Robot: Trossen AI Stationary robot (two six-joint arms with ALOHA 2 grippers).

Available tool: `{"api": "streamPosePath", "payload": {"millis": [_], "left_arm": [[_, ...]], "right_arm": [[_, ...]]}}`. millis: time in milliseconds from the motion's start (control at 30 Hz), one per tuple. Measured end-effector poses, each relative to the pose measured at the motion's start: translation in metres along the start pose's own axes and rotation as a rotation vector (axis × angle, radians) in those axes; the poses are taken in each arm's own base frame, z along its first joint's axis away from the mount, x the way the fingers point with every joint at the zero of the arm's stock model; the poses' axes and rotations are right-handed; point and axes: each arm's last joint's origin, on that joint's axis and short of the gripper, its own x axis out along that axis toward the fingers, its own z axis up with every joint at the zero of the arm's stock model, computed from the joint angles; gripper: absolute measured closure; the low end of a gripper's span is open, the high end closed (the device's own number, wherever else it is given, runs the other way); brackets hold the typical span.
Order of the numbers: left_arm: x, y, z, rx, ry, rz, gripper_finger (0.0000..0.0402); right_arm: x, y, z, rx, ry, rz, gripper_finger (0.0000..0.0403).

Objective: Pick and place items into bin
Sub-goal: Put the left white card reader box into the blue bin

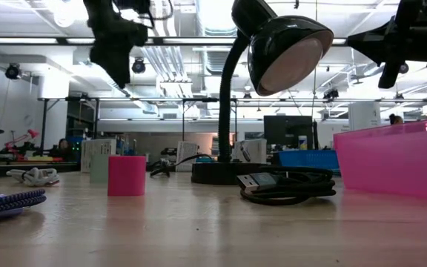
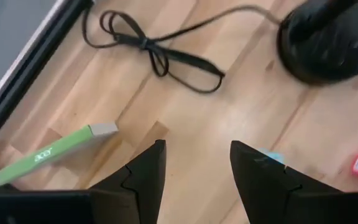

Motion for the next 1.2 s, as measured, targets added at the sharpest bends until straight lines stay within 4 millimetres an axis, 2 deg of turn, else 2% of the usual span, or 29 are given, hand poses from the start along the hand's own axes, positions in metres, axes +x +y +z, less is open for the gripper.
{"api": "streamPosePath", "payload": {"millis": [367,700,1000,1200], "left_arm": [[0.033,0.024,0.041,0.38,0.259,0.033,0.0238],[0.066,0.041,0.048,0.747,0.457,0.163,0.0238],[0.088,0.046,0.047,0.779,0.554,0.13,0.0238],[0.094,0.052,0.045,0.814,0.605,0.108,0.0238]], "right_arm": [[0.0,0.0,0.0,-0.001,0.0,0.0,0.0394],[0.0,0.0,0.0,-0.006,0.0,-0.001,0.0394],[0.0,0.0,0.0,-0.006,0.002,-0.001,0.0394],[0.0,0.0,0.0,-0.008,0.004,-0.002,0.0394]]}}
